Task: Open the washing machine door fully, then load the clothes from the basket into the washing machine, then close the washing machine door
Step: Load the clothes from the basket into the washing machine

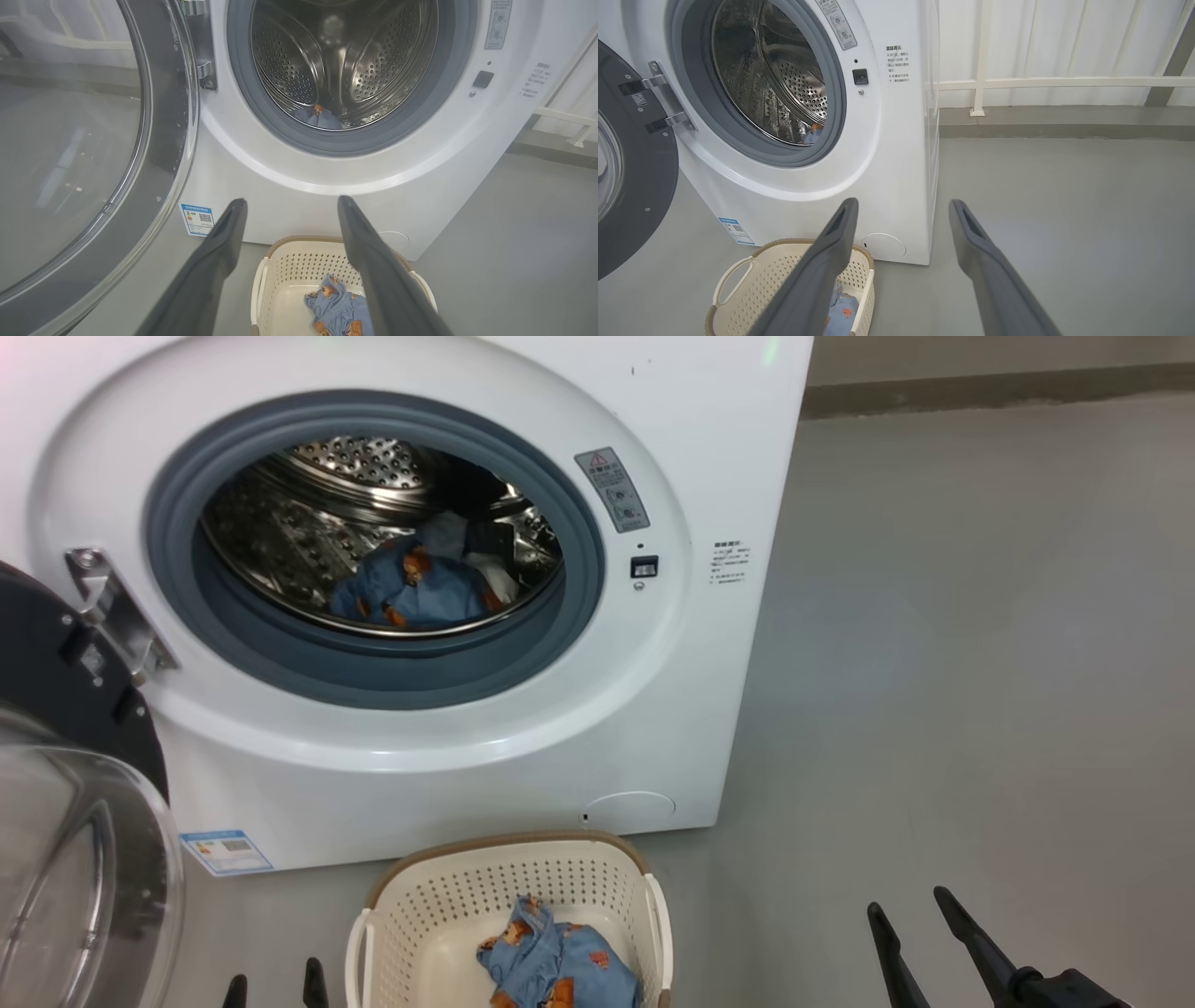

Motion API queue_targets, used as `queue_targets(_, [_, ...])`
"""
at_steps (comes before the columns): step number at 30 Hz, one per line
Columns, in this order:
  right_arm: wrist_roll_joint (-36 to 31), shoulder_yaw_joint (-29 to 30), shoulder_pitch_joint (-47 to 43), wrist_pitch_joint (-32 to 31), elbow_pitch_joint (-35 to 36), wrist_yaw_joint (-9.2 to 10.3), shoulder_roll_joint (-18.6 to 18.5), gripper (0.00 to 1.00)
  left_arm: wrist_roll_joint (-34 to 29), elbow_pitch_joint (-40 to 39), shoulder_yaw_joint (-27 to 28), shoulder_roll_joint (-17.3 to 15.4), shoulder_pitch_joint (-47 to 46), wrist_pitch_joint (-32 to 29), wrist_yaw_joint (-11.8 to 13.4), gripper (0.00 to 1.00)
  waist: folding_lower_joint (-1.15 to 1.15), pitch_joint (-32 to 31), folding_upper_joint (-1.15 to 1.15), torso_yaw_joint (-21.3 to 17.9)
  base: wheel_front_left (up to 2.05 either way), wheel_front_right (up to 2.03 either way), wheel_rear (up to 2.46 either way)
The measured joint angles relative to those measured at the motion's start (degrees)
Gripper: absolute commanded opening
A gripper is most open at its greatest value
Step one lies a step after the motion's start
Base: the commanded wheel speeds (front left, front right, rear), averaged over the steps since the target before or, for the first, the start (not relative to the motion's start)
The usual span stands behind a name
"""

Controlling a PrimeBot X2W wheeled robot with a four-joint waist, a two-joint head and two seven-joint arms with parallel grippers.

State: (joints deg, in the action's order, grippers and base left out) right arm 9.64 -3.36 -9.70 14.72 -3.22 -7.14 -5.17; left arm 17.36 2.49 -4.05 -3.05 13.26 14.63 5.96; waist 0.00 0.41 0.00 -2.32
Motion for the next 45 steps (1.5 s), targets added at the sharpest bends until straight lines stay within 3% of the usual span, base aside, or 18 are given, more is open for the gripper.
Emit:
queue_targets(8, [-0.58, 0.69, 0.50, 0.00, 0.73, 0.00, 0.90, 1.00, 1.96, 3.80, -1.59, 0.22, -2.83, -0.13, -1.40, 1.00, 0.00, 4.11, 0.00, -1.78, 0.00, 0.00, 0.00])
queue_targets(24, [-1.62, 3.57, 11.09, 0.01, 3.52, 0.00, 2.66, 1.00, 6.24, 19.02, -2.71, -1.08, -23.06, -7.80, -4.79, 1.00, 0.00, 19.31, 0.00, -8.13, 0.00, 0.00, 0.00])
queue_targets(33, [0.80, 2.59, 14.72, 0.01, 3.12, 0.00, 2.68, 1.00, 6.04, 29.18, -4.90, -1.81, -29.65, -14.50, -4.72, 1.00, 0.00, 27.12, 0.00, -12.56, 0.00, 0.00, 0.00])
queue_targets(45, [3.12, 1.99, 20.24, 0.01, 0.38, 0.00, 2.78, 1.00, 5.45, 39.55, -5.46, -3.25, -40.79, -17.25, -4.25, 1.00, 0.00, 36.32, 0.00, -16.20, 0.00, 0.00, 0.00])
